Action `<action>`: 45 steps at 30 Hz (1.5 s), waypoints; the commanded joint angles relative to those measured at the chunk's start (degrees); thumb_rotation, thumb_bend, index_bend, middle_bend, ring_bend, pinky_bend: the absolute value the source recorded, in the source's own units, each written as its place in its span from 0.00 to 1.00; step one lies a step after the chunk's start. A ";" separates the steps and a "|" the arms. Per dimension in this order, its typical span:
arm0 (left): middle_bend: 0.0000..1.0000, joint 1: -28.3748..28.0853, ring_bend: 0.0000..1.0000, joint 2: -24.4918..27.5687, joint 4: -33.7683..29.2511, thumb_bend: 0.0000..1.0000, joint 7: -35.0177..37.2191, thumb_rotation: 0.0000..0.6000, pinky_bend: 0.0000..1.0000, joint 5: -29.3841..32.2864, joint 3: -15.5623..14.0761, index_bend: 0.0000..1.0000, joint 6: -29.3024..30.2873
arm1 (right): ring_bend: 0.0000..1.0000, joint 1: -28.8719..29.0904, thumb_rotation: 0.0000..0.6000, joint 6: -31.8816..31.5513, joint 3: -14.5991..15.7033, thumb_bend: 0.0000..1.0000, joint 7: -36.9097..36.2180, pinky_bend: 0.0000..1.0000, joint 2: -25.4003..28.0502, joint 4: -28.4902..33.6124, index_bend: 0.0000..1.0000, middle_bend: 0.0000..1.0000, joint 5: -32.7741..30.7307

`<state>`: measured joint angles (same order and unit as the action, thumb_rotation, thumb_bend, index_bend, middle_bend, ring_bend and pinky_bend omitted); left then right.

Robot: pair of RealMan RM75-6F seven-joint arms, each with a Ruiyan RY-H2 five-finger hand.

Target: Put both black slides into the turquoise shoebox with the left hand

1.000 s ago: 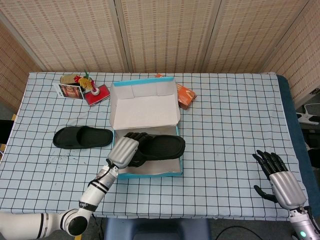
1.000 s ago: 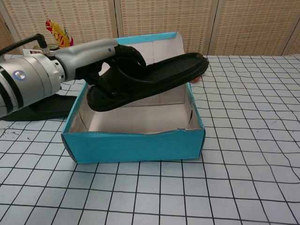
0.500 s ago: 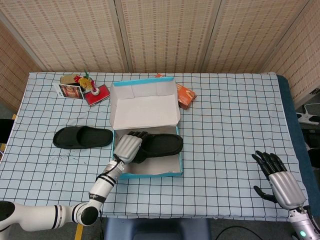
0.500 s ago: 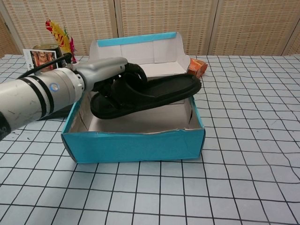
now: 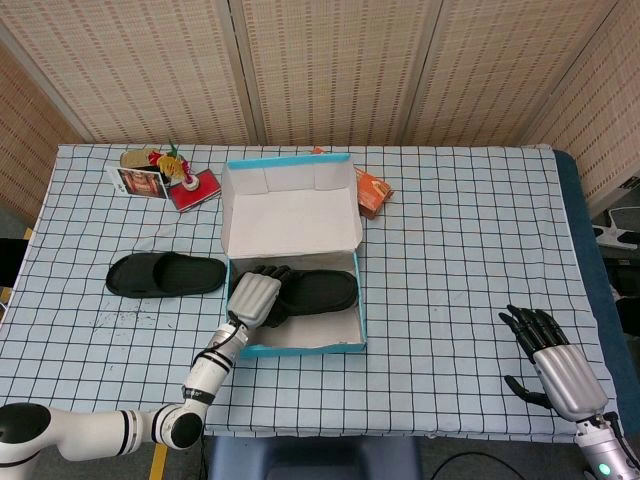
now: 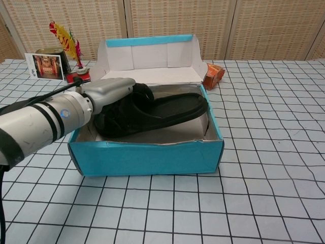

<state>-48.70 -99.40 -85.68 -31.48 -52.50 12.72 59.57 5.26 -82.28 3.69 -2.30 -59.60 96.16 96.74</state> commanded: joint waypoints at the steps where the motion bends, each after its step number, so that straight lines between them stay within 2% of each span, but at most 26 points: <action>1: 0.69 0.28 0.76 -0.43 0.62 0.61 0.91 1.00 0.57 -1.21 -0.06 0.34 0.88 | 0.00 0.00 1.00 0.00 0.02 0.18 -0.05 0.00 0.04 0.00 0.00 0.00 -0.01; 10: 0.69 0.77 0.76 -2.67 5.44 0.61 -0.50 1.00 0.57 -3.18 -1.44 0.34 2.72 | 0.00 0.18 1.00 0.43 0.37 0.18 0.01 0.00 0.18 0.18 0.00 0.00 0.32; 21: 0.69 0.80 0.76 -5.91 12.74 0.61 -0.94 1.00 0.58 -2.48 -1.81 0.35 0.76 | 0.00 0.34 1.00 0.90 0.65 0.18 0.32 0.00 0.30 0.46 0.00 0.00 0.44; 32: 0.69 1.00 0.74 -8.26 16.12 0.60 0.09 1.00 0.55 -3.57 -2.76 0.34 -1.86 | 0.00 0.33 1.00 0.89 0.64 0.18 0.36 0.00 0.34 0.55 0.00 0.00 0.25; 35: 0.57 1.15 0.56 -7.87 15.60 0.56 1.80 1.00 0.45 -5.44 -2.96 0.23 -2.14 | 0.00 0.29 1.00 0.73 0.61 0.18 0.32 0.00 0.37 0.58 0.00 0.00 0.27; 36: 0.47 1.20 0.44 -7.38 15.06 0.55 2.81 1.00 0.39 -6.14 -3.05 0.14 -2.66 | 0.00 0.28 1.00 0.69 0.60 0.18 0.30 0.00 0.38 0.56 0.00 0.00 0.27; 38: 0.25 1.29 0.22 -6.36 13.93 0.53 5.08 1.00 0.30 -7.07 -3.03 0.02 -3.97 | 0.00 0.28 1.00 0.68 0.61 0.18 0.28 0.00 0.36 0.55 0.00 0.00 0.29; 40: 0.07 1.26 0.05 -5.39 13.08 0.50 6.50 1.00 0.22 -7.59 -3.03 0.00 -5.17 | 0.00 0.30 1.00 0.72 0.66 0.18 0.27 0.00 0.37 0.57 0.00 0.00 0.37; 42: 0.00 1.38 0.00 -4.61 12.11 0.48 8.73 1.00 0.17 -8.69 -2.74 0.00 -5.62 | 0.00 0.28 1.00 0.66 0.74 0.18 0.27 0.00 0.41 0.62 0.00 0.00 0.54; 45: 0.00 1.97 0.00 -3.57 10.62 0.45 14.08 1.00 0.13 -11.27 -2.38 0.00 -5.82 | 0.00 0.15 1.00 0.28 0.75 0.18 0.12 0.00 0.50 0.64 0.00 0.00 0.69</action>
<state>-47.18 -104.08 -73.67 -20.76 -61.81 10.03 54.23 5.44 -81.95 4.44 -2.15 -59.12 96.80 97.40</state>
